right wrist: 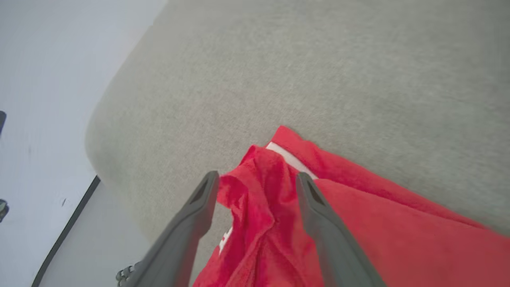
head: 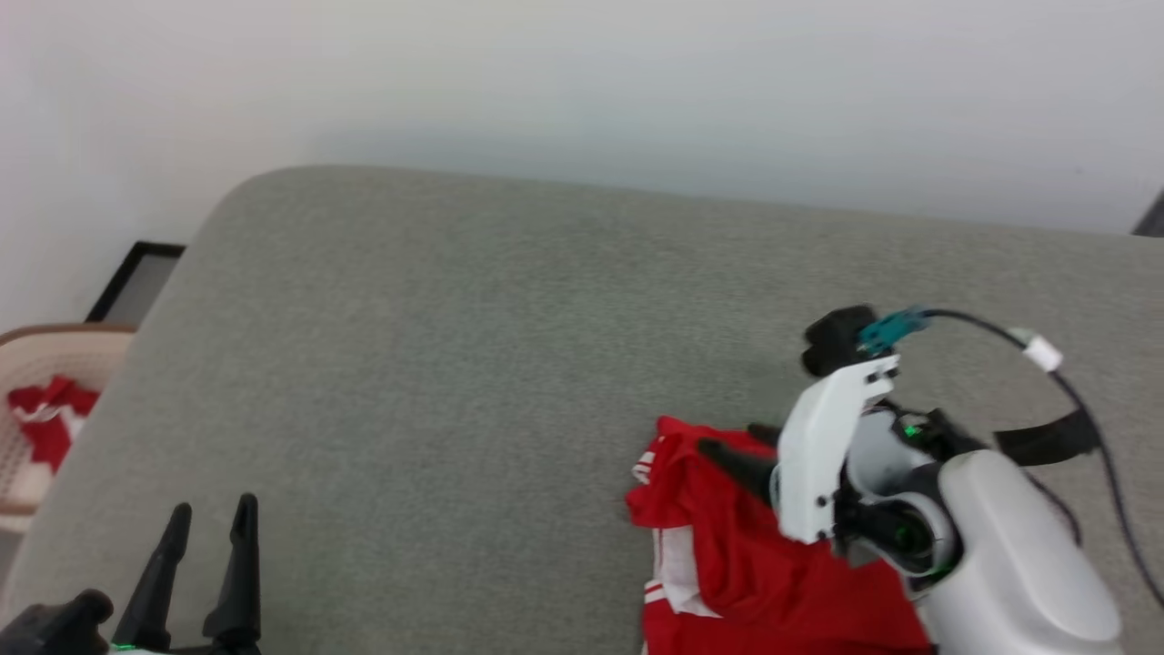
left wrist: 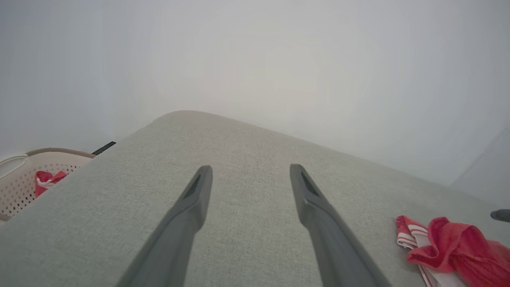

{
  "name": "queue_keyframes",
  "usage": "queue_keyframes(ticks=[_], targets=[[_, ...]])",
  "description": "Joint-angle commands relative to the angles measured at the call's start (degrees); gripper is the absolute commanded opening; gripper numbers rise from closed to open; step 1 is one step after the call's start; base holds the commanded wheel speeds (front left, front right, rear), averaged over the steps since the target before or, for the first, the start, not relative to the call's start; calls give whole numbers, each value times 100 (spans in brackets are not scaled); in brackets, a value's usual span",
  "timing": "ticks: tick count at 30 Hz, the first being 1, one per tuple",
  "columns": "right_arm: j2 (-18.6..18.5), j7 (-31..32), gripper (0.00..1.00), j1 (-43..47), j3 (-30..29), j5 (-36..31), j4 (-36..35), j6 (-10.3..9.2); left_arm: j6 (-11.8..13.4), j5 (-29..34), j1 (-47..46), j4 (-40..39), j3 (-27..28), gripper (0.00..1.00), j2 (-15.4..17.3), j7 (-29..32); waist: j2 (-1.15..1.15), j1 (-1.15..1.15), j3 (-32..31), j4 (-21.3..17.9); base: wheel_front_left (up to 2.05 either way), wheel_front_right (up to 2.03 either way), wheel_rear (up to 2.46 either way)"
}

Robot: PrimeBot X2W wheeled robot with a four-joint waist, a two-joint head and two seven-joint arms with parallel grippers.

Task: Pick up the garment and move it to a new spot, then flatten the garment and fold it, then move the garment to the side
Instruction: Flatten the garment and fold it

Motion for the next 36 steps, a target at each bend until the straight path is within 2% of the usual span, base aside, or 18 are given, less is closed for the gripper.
queue_keyframes(ticks=[1, 10, 19, 24, 36], targets=[[-90, -106, 100, 41, -10, 16, -88, -10, 21, 75, 49, -21, 7, 100, 13, -29, 0, 0, -44, -202, 0, 0, 0], [-640, -1163, 100, 335, -168, 313, -646, -10, 83, 194, 186, -66, 127, 100, 0, -37, 0, 0, -169, -778, 0, 0, 0], [-1214, -2503, 100, 773, -571, 434, -774, -10, 56, 257, 430, -69, 367, 100, 17, -34, 0, 0, -323, -1214, 0, 0, 0], [-1487, -3253, 100, 1072, -739, 319, -747, -10, 15, 300, 487, -89, 549, 100, 10, -35, 0, 0, -367, -1339, 0, 0, 0], [-2079, -4901, 100, 1694, -569, 47, -417, -10, -144, 506, 580, 95, 825, 100, -59, -35, 0, 0, -418, -1444, 0, 0, 0]])
